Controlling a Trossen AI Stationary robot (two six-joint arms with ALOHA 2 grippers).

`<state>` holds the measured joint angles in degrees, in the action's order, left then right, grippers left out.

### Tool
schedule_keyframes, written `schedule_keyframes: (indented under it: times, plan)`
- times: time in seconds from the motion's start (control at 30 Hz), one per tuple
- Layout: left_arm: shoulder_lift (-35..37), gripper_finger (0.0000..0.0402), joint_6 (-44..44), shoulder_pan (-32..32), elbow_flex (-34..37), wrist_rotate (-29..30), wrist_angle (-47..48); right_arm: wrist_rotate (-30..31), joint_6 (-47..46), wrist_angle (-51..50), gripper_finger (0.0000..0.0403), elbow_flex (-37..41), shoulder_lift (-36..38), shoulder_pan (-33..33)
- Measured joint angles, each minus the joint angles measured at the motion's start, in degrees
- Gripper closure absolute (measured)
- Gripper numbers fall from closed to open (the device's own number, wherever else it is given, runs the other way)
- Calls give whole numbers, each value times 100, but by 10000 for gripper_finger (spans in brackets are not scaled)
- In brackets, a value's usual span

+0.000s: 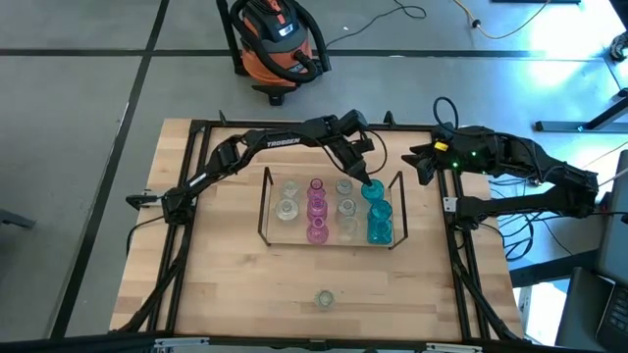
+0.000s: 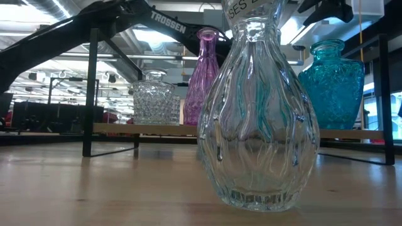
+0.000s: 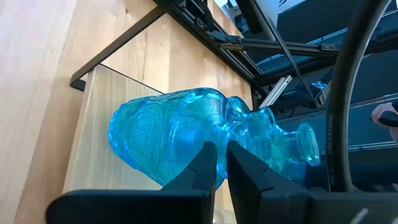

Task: Sort vases onto shelf
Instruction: Put the blue vase aligned with the other blue vase on the shelf

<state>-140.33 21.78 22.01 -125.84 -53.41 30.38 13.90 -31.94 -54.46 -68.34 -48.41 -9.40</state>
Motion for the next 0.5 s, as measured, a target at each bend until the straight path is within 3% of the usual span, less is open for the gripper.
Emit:
schedule_keyframes:
  times: [0.5]
  plan:
    - [2,376,-38,22,0,-8,1,-59,4,-17,226,0,1,-1]
